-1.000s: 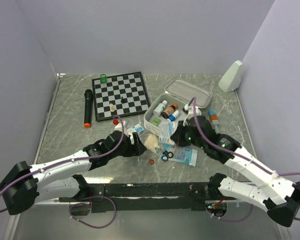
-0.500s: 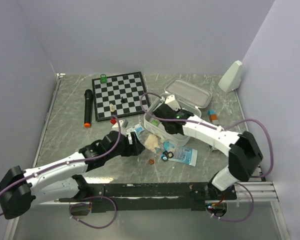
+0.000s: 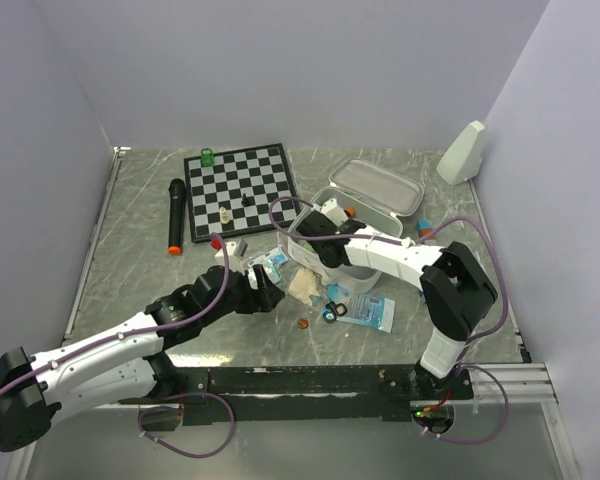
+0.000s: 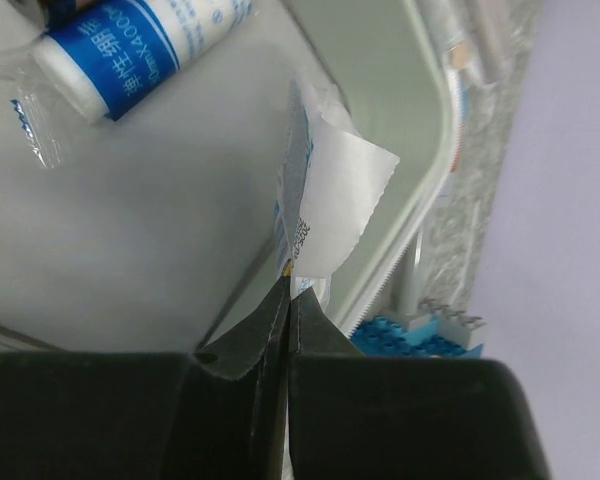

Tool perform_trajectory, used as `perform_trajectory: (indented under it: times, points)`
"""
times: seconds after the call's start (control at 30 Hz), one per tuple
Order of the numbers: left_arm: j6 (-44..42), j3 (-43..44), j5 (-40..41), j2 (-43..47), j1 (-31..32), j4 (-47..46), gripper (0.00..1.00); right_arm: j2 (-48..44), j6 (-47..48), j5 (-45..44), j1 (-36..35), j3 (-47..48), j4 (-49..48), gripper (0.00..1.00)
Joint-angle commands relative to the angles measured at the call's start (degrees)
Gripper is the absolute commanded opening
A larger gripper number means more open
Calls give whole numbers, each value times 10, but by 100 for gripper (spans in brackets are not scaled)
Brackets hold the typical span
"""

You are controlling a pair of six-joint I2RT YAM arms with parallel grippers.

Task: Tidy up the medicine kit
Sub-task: Place the medical item at the medicine box.

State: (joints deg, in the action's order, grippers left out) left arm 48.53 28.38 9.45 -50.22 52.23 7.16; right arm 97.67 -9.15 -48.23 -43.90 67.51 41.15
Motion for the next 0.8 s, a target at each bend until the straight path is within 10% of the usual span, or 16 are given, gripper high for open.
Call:
perform_trajectory:
  times: [0.0,0.5,0.67,0.77]
  points:
    - [-12,-1,7,3,2,-4,83,15,-46,35,30,33,16,0]
    - [-5,-4,10,0,2,0,83,103,-134,136,111,131,82,0]
    - [-8,-5,9,-2,2,0,84,62,-131,172,114,114,52,52]
    - [-11,-4,7,-5,2,-2,84,32,-133,186,113,113,46,64]
